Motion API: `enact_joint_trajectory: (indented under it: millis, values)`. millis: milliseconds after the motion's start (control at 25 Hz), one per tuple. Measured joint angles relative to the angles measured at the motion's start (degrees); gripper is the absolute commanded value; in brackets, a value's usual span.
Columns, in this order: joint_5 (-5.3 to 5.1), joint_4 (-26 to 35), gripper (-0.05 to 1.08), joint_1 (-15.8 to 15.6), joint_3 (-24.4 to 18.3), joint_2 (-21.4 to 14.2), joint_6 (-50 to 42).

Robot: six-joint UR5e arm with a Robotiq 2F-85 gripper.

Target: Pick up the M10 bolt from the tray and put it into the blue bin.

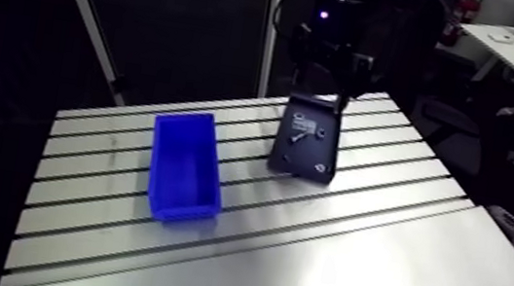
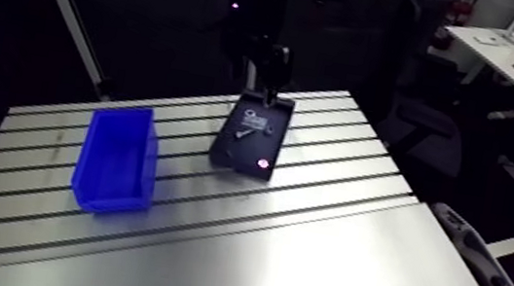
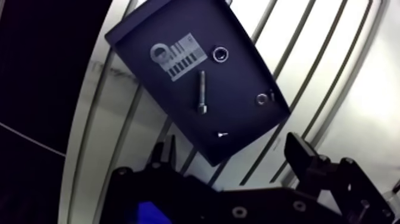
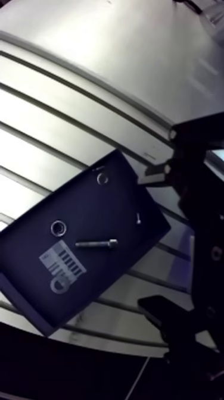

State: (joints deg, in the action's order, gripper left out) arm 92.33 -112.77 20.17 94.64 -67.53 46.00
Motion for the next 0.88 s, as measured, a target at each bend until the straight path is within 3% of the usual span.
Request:
enact_joint_trajectory:
  millis: [560,880]
  values:
    - [-0.08,-4.5,0.02,1.3,2.3,3.1,0.1]
    - [-0.17,-7.0,0.19,1.3,3.4,4.3,0.0]
